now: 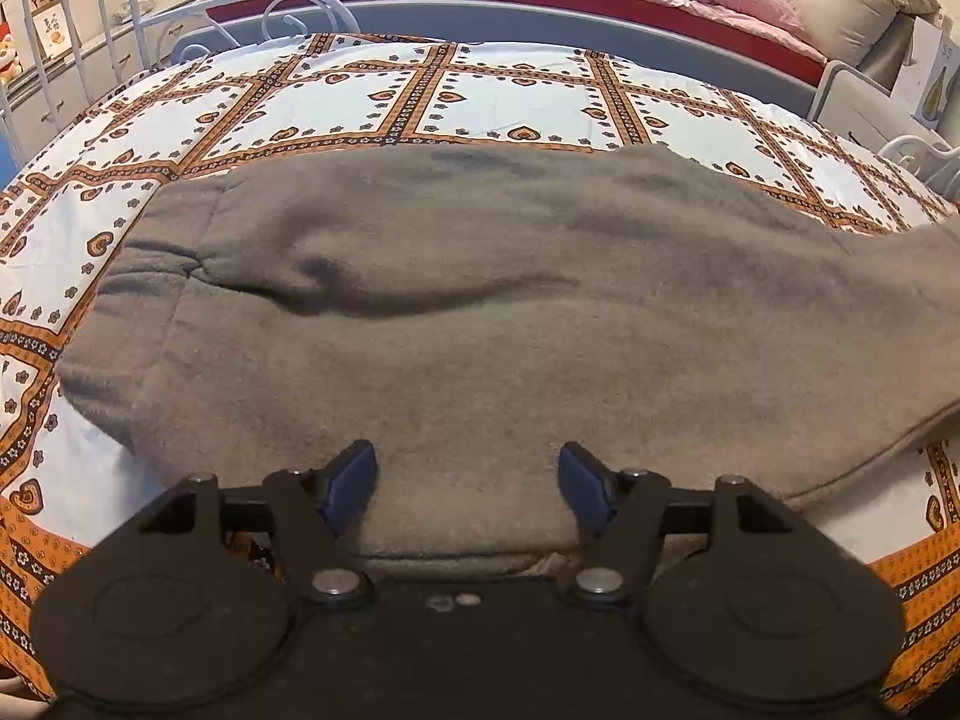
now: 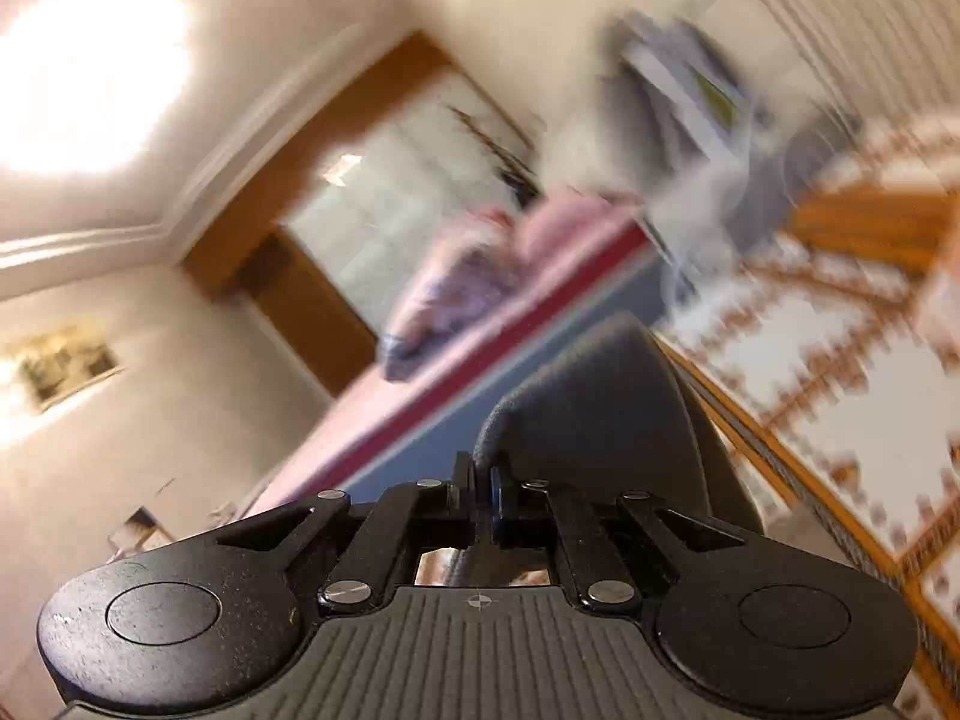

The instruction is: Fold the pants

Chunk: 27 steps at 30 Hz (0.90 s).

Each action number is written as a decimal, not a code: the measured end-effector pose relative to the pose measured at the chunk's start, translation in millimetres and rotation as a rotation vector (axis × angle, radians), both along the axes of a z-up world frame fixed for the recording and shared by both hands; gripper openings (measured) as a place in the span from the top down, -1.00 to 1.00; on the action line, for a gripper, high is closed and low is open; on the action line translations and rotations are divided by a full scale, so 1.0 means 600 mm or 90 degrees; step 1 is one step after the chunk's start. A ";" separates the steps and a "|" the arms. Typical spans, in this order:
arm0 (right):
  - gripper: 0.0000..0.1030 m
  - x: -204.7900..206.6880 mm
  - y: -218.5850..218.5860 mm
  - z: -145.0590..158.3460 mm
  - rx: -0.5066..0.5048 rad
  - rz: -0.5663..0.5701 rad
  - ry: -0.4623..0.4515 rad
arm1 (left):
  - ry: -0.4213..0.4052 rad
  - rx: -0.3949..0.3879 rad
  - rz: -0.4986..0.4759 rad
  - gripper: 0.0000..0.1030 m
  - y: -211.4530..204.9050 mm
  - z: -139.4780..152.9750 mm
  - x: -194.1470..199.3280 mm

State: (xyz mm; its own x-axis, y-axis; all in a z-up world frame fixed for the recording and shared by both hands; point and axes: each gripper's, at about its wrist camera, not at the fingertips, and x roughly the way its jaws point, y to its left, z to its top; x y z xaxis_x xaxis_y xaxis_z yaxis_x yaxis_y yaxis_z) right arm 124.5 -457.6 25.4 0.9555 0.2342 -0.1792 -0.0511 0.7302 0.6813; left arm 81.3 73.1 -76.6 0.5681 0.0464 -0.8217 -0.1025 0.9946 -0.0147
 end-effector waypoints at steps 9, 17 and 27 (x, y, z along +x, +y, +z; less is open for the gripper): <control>0.89 0.008 -0.097 -0.215 0.107 -0.034 0.364 | -0.014 0.000 0.015 -0.19 0.004 0.010 0.000; 0.89 0.006 -0.089 -0.211 0.094 -0.053 0.402 | -0.017 0.017 0.030 -0.33 0.009 0.011 0.001; 0.89 -0.028 -0.129 -0.222 0.231 -0.104 0.393 | -0.008 0.025 0.017 -0.36 0.007 0.006 0.002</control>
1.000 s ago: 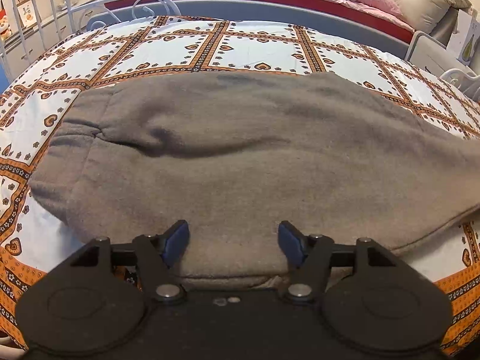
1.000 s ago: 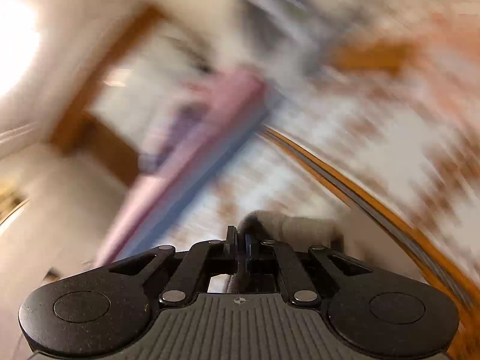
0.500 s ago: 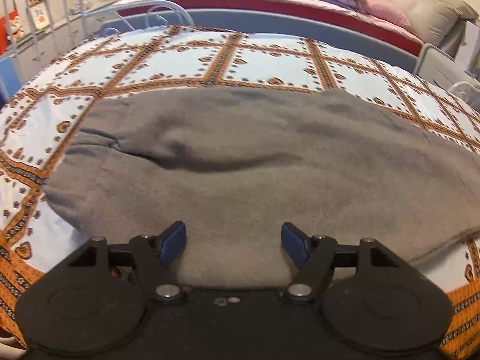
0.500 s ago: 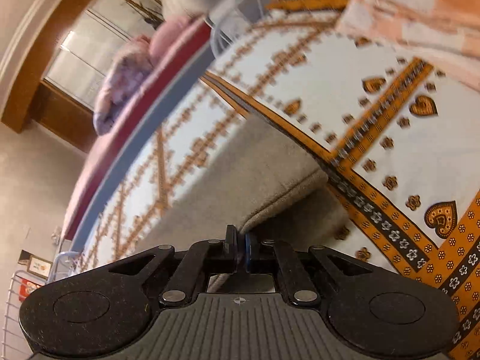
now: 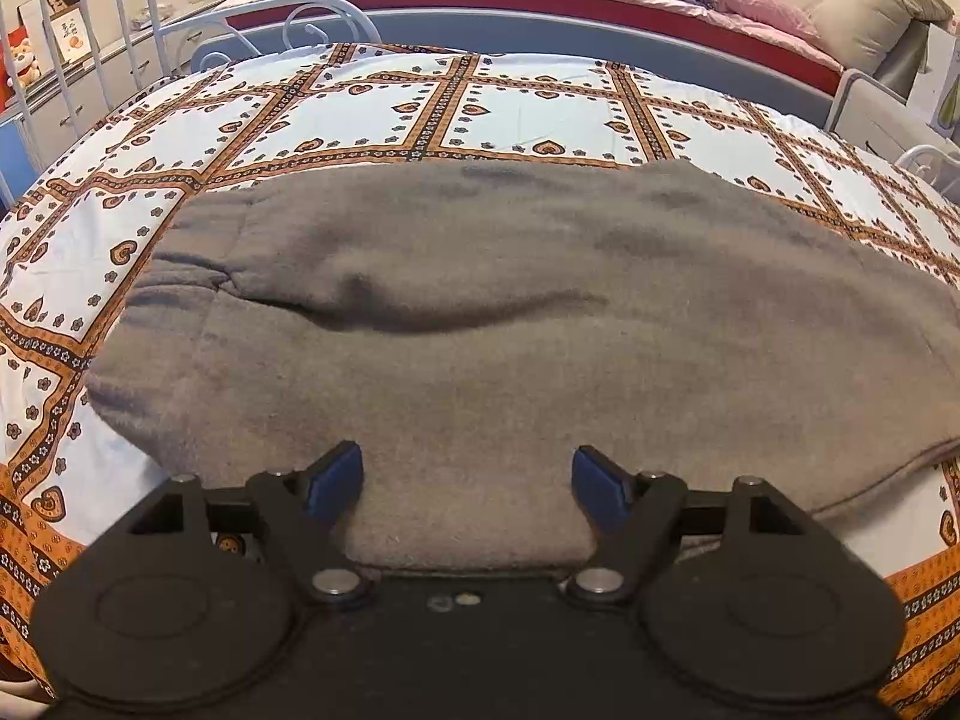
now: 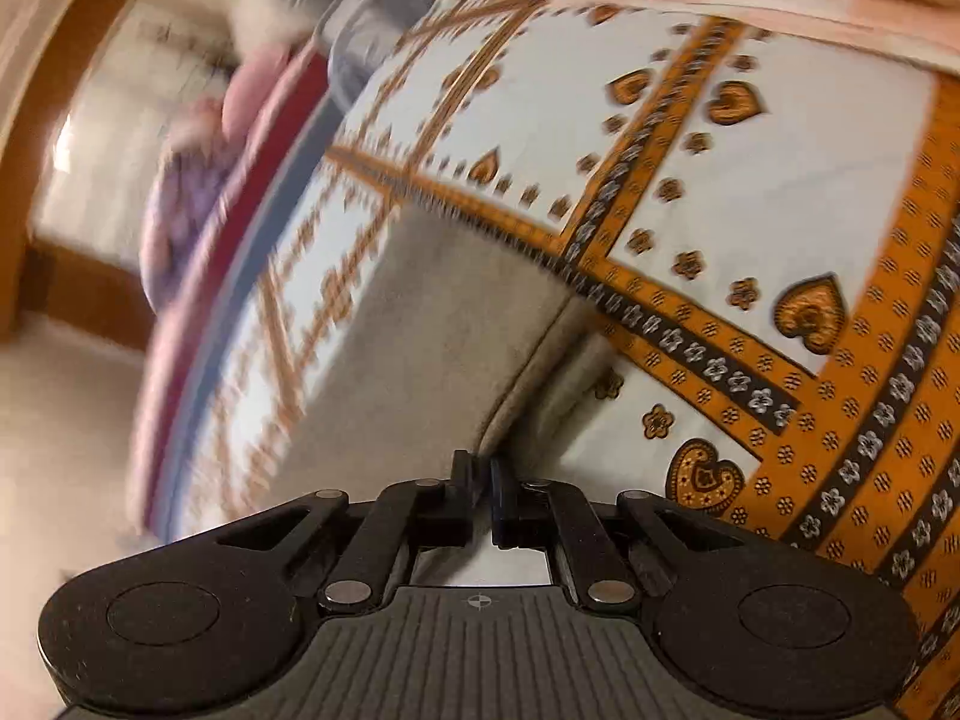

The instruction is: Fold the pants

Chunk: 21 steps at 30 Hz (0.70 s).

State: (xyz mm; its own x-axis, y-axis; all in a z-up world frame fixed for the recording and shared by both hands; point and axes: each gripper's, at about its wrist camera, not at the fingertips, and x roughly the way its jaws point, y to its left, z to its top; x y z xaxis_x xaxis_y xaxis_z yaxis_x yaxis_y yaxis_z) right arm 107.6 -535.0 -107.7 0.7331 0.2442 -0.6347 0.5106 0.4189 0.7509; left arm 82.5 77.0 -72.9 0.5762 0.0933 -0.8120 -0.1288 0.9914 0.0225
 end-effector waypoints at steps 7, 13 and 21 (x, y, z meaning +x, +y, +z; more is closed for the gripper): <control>0.85 -0.016 -0.034 -0.033 0.111 -0.072 0.009 | 0.003 0.011 -0.005 -0.40 -0.005 -0.003 0.000; -0.84 -0.036 -0.049 0.003 0.063 -0.098 -0.013 | 0.005 0.016 -0.010 -0.43 -0.007 -0.005 0.003; -0.46 0.013 -0.042 -0.007 0.032 -0.070 -0.006 | 0.006 0.019 -0.012 -0.44 -0.009 -0.005 0.004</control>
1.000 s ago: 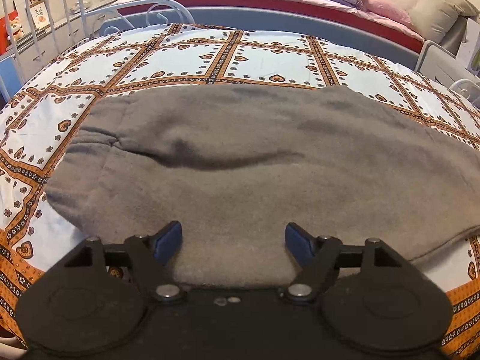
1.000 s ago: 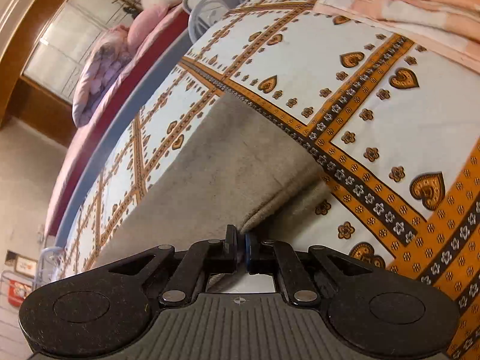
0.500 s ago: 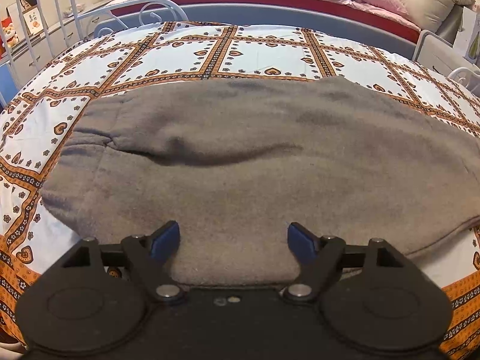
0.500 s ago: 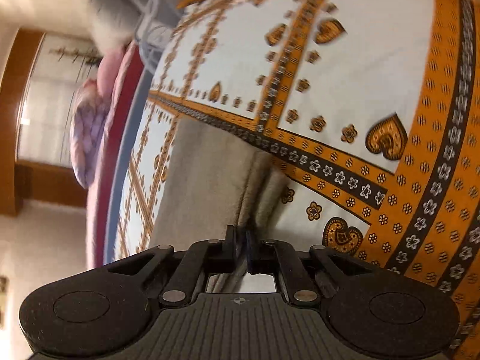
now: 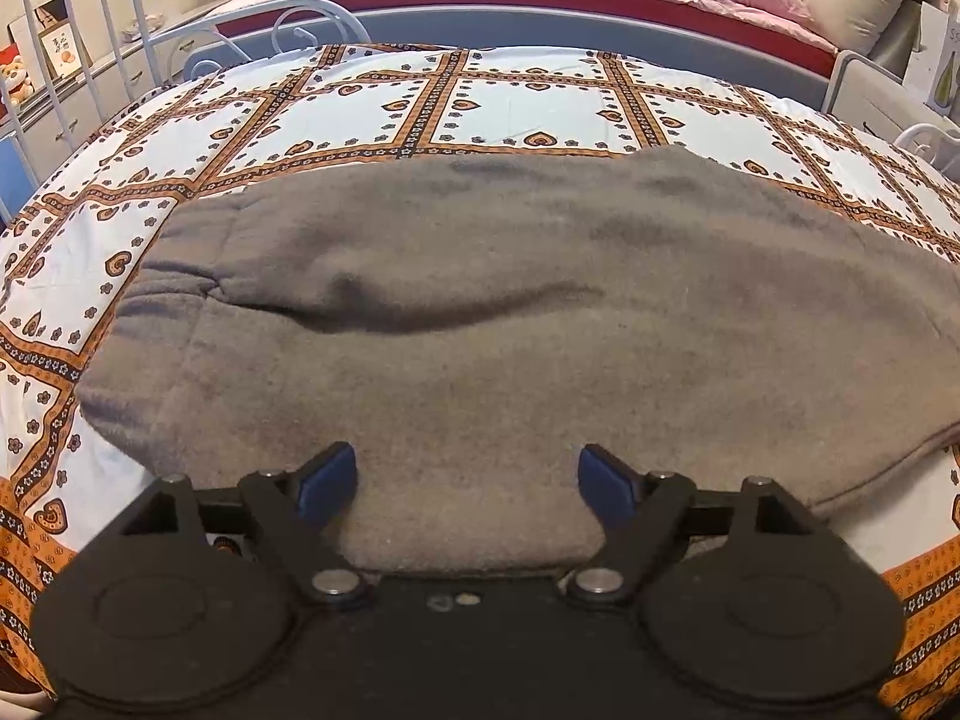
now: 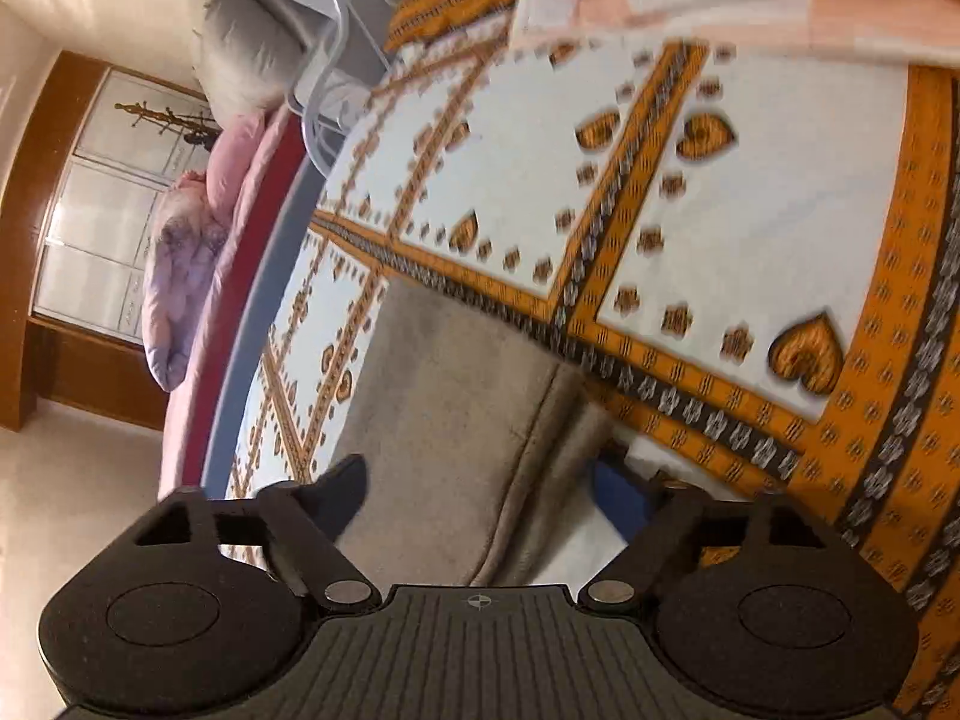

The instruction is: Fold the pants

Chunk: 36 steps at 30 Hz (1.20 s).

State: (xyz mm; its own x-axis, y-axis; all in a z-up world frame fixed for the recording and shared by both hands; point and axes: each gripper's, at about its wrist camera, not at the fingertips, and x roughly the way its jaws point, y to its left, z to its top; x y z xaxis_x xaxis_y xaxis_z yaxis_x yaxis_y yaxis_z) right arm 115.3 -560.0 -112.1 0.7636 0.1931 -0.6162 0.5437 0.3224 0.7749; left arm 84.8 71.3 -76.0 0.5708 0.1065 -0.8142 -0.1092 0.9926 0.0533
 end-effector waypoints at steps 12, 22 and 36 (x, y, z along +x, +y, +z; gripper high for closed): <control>0.75 0.006 0.033 0.134 -0.320 0.113 -0.216 | 0.005 0.006 -0.009 -0.51 0.001 -0.008 -0.001; 0.52 0.003 -0.017 0.023 -0.225 0.084 -0.031 | 0.009 0.012 -0.010 -0.54 0.000 -0.008 0.001; 0.50 -0.010 -0.018 0.046 -0.170 0.022 -0.012 | 0.007 0.021 -0.014 -0.56 -0.003 -0.007 0.000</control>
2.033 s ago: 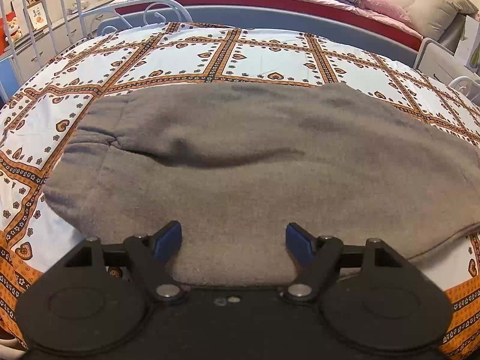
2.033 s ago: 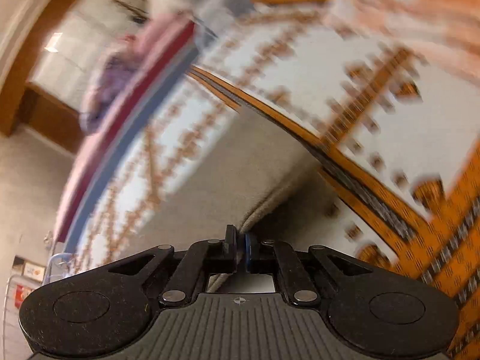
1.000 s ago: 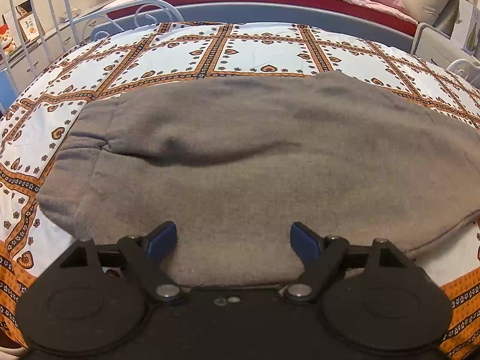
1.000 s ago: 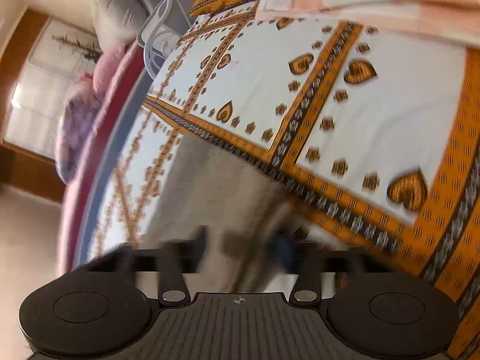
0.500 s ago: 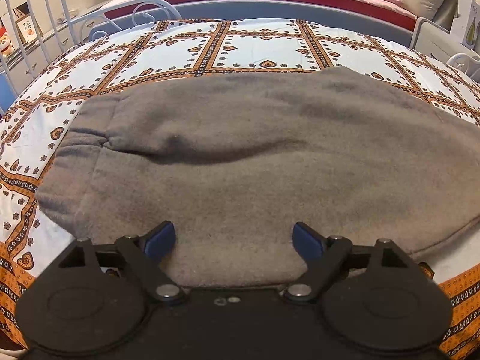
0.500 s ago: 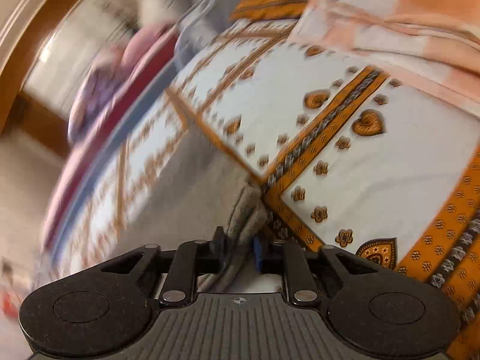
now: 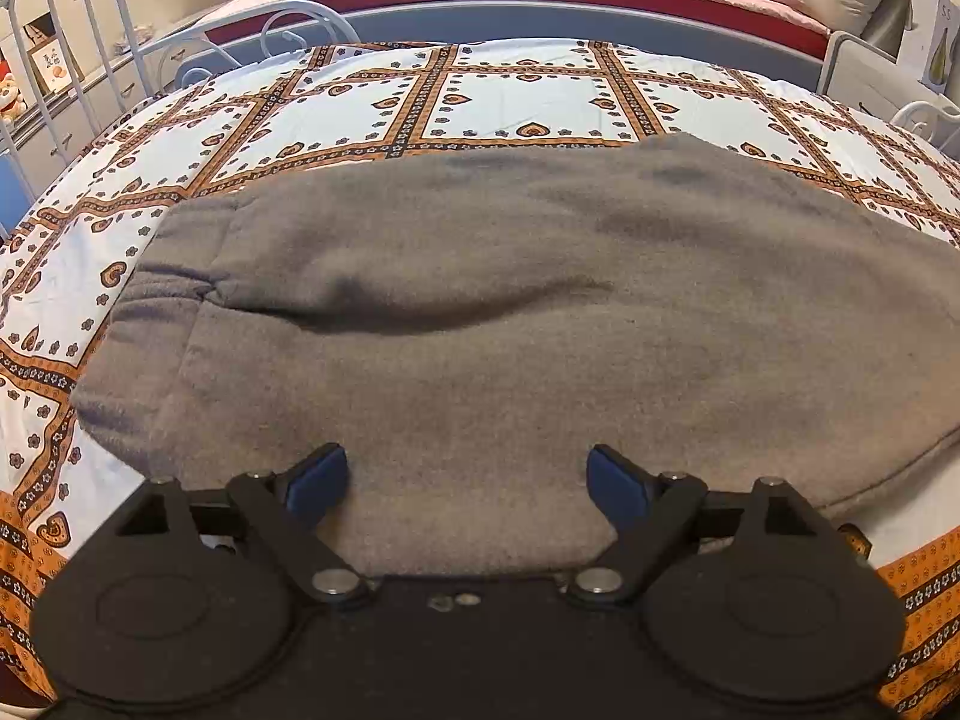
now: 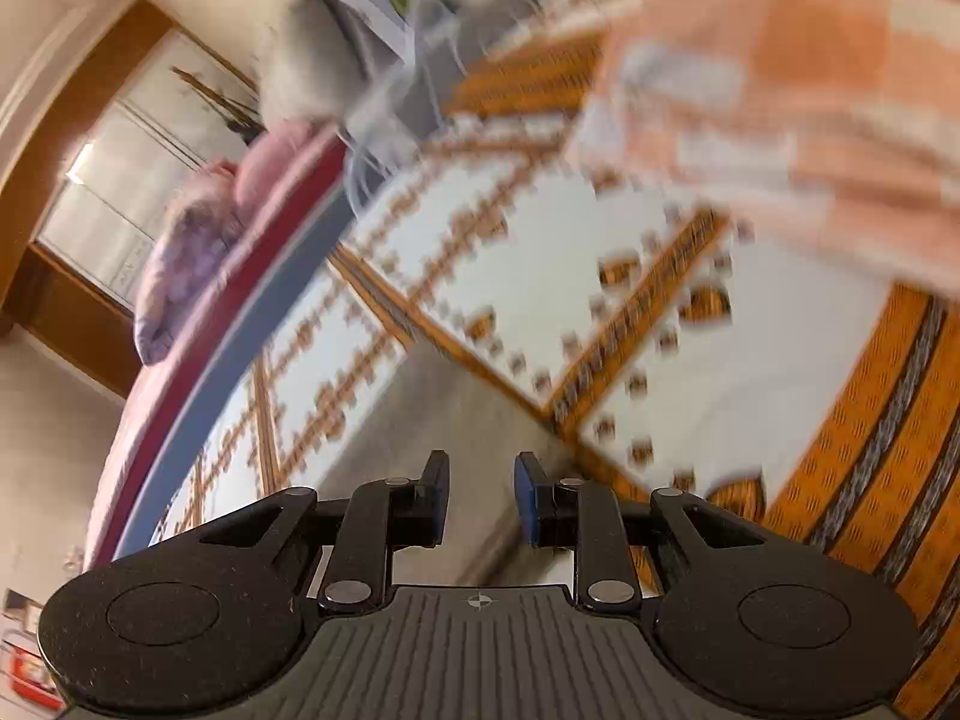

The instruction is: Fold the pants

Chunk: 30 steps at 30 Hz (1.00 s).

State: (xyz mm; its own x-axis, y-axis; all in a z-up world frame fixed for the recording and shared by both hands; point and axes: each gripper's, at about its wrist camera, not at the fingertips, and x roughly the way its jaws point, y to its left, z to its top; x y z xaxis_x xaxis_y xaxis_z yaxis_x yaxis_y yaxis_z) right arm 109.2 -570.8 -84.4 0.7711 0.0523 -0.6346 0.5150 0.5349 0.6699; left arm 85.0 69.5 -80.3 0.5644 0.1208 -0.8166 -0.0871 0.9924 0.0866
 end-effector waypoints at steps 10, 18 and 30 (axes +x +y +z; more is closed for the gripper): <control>0.98 0.027 0.007 -0.031 0.059 0.029 0.010 | 0.000 0.001 0.000 -0.57 -0.001 0.000 0.001; 0.98 -0.013 -0.004 -0.022 -0.034 0.002 0.050 | -0.021 0.015 0.012 -0.51 0.002 0.012 -0.004; 0.97 0.099 0.169 0.066 -0.126 0.210 -0.073 | -0.116 0.032 0.122 -0.27 0.078 0.055 0.006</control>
